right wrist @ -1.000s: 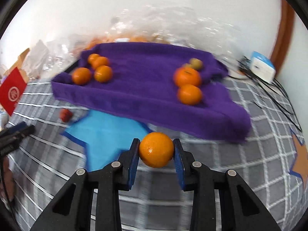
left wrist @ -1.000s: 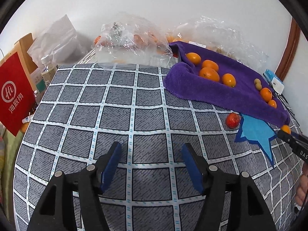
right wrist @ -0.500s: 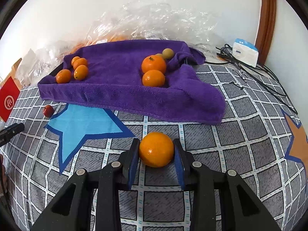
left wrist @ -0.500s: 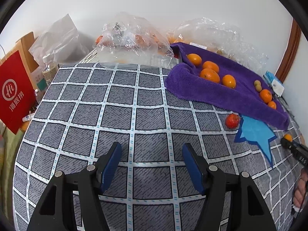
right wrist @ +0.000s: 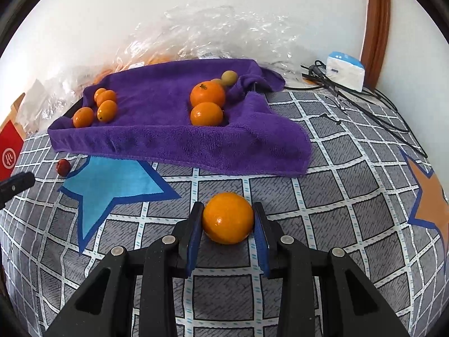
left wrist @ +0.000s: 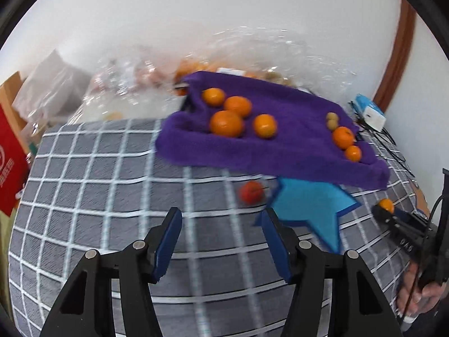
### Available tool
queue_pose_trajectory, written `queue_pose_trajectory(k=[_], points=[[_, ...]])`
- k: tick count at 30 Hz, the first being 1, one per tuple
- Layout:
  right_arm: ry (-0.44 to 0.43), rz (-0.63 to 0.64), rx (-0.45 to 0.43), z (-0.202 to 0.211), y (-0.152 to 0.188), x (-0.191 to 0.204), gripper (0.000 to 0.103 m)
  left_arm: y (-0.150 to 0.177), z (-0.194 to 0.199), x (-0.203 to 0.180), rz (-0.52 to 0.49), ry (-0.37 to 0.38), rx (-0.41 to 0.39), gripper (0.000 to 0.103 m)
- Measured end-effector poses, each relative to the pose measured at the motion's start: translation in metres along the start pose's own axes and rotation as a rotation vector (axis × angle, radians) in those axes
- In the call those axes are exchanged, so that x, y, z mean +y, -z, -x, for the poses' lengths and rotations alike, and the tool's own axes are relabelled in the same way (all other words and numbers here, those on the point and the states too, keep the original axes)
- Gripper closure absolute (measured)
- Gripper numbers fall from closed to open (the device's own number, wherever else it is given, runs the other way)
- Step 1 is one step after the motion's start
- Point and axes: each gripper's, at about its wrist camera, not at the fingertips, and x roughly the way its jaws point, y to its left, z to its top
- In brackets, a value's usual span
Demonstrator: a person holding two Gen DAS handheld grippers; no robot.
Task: Organize fruits
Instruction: 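Grasp the small red fruit with the left gripper while the right gripper holds its orange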
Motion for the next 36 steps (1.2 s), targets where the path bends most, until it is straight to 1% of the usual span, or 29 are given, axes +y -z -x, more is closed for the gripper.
queue_pose_trajectory(k=[5,8,9,11,13,14,15,18,21,23,24,25,28,32,36], points=[[0.011,-0.019,0.001,0.001,0.001,-0.005,0.069,0.0,-0.01,-0.021,-0.036,0.005,0.015,0.046],[0.016,-0.035,0.0,0.001,0.001,-0.008,0.069,-0.002,-0.016,-0.026,-0.034,-0.001,0.02,0.047],[0.015,-0.038,-0.001,0.001,0.001,-0.009,0.069,-0.003,-0.018,-0.026,-0.029,-0.004,0.02,0.051],[0.019,-0.038,-0.002,0.001,0.001,-0.008,0.069,-0.006,-0.025,-0.029,-0.027,-0.009,0.026,0.054],[0.022,-0.036,-0.003,0.001,0.0,-0.008,0.069,-0.008,-0.031,-0.031,-0.027,-0.031,0.026,0.061],[0.024,-0.034,-0.003,0.001,0.0,-0.008,0.069,-0.009,-0.034,-0.031,-0.022,-0.037,0.025,0.062],[0.027,-0.031,-0.002,0.001,0.0,-0.007,0.069,-0.01,-0.038,-0.029,-0.014,-0.041,0.027,0.063],[0.029,-0.027,0.0,0.0,0.001,-0.006,0.069,-0.011,-0.048,-0.024,0.019,-0.044,0.043,0.073],[0.027,-0.028,0.0,0.0,0.001,-0.006,0.069,-0.008,-0.049,-0.021,0.009,-0.051,0.014,0.081],[0.027,-0.028,-0.001,0.0,0.001,-0.006,0.069,-0.005,-0.047,-0.02,-0.004,-0.039,0.005,0.081],[0.025,-0.028,-0.001,0.001,0.001,-0.007,0.068,-0.005,-0.046,-0.02,-0.002,-0.021,0.001,0.081],[0.02,-0.03,-0.002,0.001,0.001,-0.007,0.069,-0.004,-0.045,-0.019,0.002,-0.003,0.0,0.081],[0.0,-0.042,-0.006,0.001,0.0,-0.01,0.069,-0.002,-0.041,-0.014,0.032,0.014,-0.012,0.081],[0.0,-0.04,-0.012,0.002,0.001,-0.009,0.069,0.0,-0.034,-0.013,0.046,0.011,-0.044,0.081],[-0.026,-0.051,-0.026,0.004,0.001,-0.012,0.069,0.0,-0.026,-0.016,0.037,0.01,-0.088,0.081]])
